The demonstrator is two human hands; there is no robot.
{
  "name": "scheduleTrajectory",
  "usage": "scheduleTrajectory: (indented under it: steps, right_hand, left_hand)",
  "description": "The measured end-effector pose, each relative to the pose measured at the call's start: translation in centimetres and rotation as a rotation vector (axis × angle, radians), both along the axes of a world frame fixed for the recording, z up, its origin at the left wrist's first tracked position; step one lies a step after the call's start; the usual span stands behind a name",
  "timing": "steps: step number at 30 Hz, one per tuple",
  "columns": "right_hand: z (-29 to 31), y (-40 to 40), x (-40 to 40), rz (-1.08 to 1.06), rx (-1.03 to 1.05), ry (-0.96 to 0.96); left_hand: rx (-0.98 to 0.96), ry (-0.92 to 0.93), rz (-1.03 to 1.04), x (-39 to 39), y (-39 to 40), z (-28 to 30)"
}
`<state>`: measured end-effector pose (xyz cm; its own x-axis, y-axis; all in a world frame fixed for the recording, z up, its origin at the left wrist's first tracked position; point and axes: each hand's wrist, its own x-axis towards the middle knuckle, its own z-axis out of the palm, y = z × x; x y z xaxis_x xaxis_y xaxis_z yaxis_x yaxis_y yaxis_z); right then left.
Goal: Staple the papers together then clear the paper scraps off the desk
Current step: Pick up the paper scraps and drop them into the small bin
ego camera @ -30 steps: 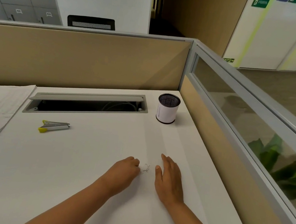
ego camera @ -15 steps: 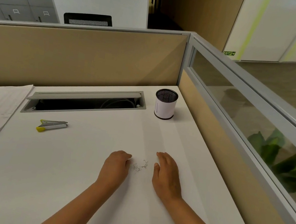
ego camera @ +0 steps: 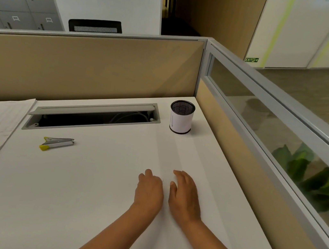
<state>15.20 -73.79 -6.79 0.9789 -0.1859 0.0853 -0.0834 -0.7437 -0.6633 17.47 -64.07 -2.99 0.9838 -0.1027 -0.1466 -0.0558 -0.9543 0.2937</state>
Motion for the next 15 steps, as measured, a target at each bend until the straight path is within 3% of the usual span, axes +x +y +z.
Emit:
scheduleTrajectory:
  steps: [15]
  right_hand:
    - [-0.25,-0.12,0.13,-0.008,0.007,0.002]
  left_hand:
    - [0.046,-0.076,-0.122,0.6,0.16,0.35]
